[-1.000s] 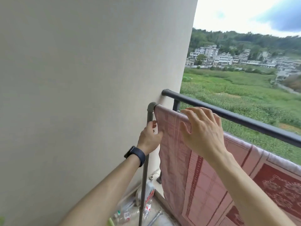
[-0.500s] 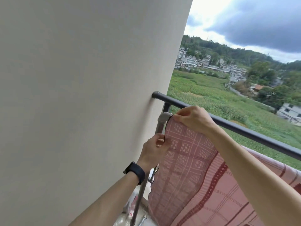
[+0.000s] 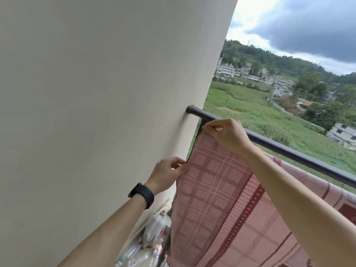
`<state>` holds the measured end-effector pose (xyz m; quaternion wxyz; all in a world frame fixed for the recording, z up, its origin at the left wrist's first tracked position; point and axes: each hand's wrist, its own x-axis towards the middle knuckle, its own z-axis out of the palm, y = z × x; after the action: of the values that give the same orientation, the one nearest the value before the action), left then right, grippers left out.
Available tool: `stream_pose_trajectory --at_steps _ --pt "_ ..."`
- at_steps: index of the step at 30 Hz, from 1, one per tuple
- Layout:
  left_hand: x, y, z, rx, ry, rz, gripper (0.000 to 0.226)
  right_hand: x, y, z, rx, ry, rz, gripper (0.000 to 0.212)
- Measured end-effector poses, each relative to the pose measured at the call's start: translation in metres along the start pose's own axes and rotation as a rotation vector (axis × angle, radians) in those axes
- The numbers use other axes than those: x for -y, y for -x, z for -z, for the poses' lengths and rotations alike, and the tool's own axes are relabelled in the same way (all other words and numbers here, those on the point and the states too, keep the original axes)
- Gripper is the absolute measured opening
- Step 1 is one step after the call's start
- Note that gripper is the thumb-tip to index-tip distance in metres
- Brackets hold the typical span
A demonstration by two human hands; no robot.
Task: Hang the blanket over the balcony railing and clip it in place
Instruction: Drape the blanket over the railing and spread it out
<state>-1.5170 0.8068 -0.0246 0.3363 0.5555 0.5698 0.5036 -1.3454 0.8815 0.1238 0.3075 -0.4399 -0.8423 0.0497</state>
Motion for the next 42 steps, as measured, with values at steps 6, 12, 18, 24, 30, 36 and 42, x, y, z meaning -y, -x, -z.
stream_pose_trajectory --at_steps 6,12,18,24,30,36,42 --pt "-0.014 -0.016 -0.015 -0.059 0.075 0.027 0.025 0.006 -0.015 -0.001 0.228 0.227 -0.05 0.033" --pt "-0.047 -0.042 -0.011 0.094 0.306 0.03 0.056 -0.006 0.019 -0.001 0.045 0.528 0.024 0.044" --pt "-0.042 -0.057 -0.013 0.152 0.27 0.044 0.024 -0.009 0.027 -0.009 0.026 0.449 0.063 0.04" --pt "-0.01 -0.037 -0.027 -0.154 0.144 -0.083 0.023 -0.008 0.032 -0.016 -0.084 0.412 0.055 0.039" --pt "0.008 -0.006 -0.044 -0.22 0.012 -0.148 0.019 -0.028 0.059 -0.045 -0.337 0.505 0.237 0.042" --pt "0.042 0.004 -0.035 -0.097 -0.133 -0.119 0.01 -0.029 0.098 -0.056 -0.267 0.427 0.421 0.041" --pt "0.013 -0.015 -0.023 0.031 -0.054 -0.077 0.019 -0.03 0.074 -0.012 -0.278 0.582 -0.009 0.056"
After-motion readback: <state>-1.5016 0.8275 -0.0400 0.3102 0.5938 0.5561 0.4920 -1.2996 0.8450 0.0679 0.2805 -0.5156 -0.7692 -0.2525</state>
